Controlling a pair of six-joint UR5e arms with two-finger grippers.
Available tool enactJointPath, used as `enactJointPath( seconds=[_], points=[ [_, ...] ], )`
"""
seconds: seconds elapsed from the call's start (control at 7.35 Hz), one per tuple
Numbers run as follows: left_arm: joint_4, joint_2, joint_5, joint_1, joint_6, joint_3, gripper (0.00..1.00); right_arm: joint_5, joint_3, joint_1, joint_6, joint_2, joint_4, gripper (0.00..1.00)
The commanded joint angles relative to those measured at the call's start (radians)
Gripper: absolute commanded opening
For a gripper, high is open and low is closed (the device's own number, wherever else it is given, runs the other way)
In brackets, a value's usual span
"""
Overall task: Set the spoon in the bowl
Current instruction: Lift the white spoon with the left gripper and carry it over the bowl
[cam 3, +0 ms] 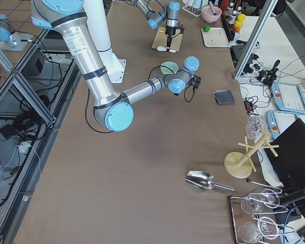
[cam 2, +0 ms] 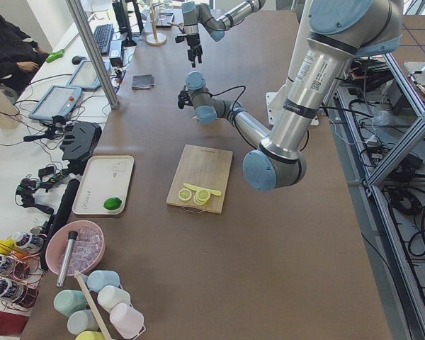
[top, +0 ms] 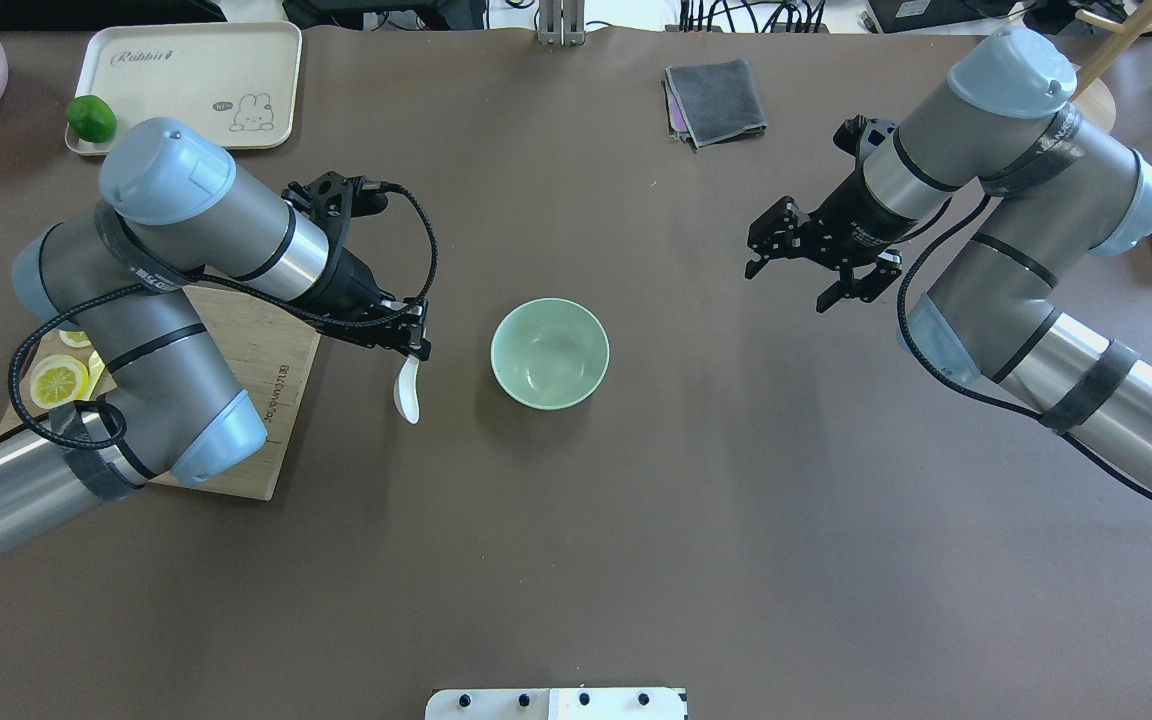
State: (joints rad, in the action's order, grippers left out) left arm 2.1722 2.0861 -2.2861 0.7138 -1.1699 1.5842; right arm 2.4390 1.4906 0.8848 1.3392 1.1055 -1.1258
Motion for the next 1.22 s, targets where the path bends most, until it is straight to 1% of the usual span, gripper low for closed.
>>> enactJointPath(
  seconds=[0.0, 0.14, 0.27, 0.41, 0.54, 0.68, 1.09],
  points=[
    [0.180, 0.102, -0.001, -0.007, -0.198, -0.123, 0.00, 0.000, 0.002, -0.003, 0.000, 0.004, 0.000, 1.00],
    [0.187, 0.124, 0.000, -0.016, -0.215, -0.145, 0.00, 0.000, 0.002, -0.001, 0.000, 0.004, 0.000, 1.00],
    [0.189, 0.133, 0.034, -0.037, -0.233, -0.147, 0.00, 0.000, 0.002, 0.000, 0.000, 0.004, 0.000, 1.00],
    [0.190, 0.147, 0.100, -0.075, -0.246, -0.158, 0.00, -0.003, 0.002, -0.001, 0.000, 0.004, 0.000, 1.00],
    [0.218, 0.167, 0.111, -0.079, -0.247, -0.200, 0.00, -0.003, 0.002, -0.003, 0.000, 0.005, 0.000, 1.00],
    [0.225, 0.179, 0.111, -0.077, -0.247, -0.220, 0.00, -0.006, 0.002, -0.007, 0.000, 0.005, 0.000, 1.00],
    [0.236, 0.199, 0.143, -0.073, -0.247, -0.248, 0.00, -0.008, 0.003, -0.010, 0.000, 0.005, 0.000, 1.00]
  ],
)
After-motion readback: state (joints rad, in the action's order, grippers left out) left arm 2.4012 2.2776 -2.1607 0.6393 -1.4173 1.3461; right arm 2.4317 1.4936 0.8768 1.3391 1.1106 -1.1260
